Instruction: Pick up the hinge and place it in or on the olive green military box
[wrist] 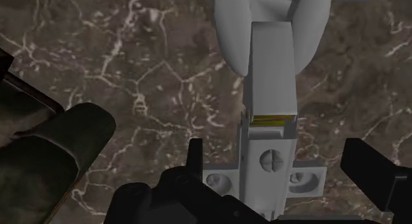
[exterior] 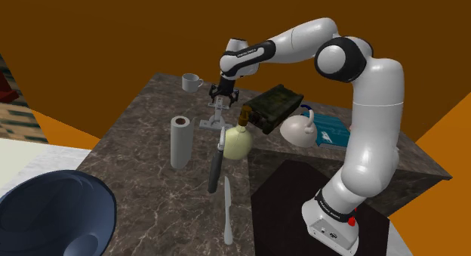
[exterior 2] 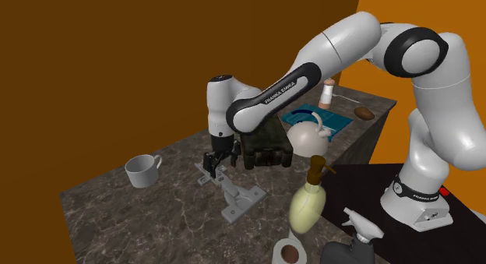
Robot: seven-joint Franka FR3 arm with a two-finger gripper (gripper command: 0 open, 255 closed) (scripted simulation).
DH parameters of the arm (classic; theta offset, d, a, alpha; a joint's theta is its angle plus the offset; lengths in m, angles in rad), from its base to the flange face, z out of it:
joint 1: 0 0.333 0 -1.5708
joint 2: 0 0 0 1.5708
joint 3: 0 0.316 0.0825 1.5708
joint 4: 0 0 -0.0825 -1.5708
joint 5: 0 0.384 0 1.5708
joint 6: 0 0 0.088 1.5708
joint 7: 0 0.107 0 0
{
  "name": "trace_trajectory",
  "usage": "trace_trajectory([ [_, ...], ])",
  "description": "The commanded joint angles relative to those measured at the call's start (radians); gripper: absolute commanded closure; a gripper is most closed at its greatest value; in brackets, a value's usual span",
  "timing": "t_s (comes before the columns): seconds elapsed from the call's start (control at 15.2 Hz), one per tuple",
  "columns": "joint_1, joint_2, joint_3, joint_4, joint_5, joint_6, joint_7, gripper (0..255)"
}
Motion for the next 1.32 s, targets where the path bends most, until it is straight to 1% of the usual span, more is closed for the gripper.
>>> trace_trajectory([
  [0.0,-0.002,0.057,-0.005,0.065,0.007,-0.006,0.021,0],
  [0.46,0.001,0.118,-0.003,0.054,0.009,0.065,0.020,0],
  [0.99,0.001,0.118,-0.003,0.054,0.009,0.065,0.020,0],
  [1.06,0.001,0.118,-0.003,0.054,0.009,0.065,0.020,255],
  [1.25,0.001,0.118,-0.003,0.054,0.009,0.065,0.020,255],
])
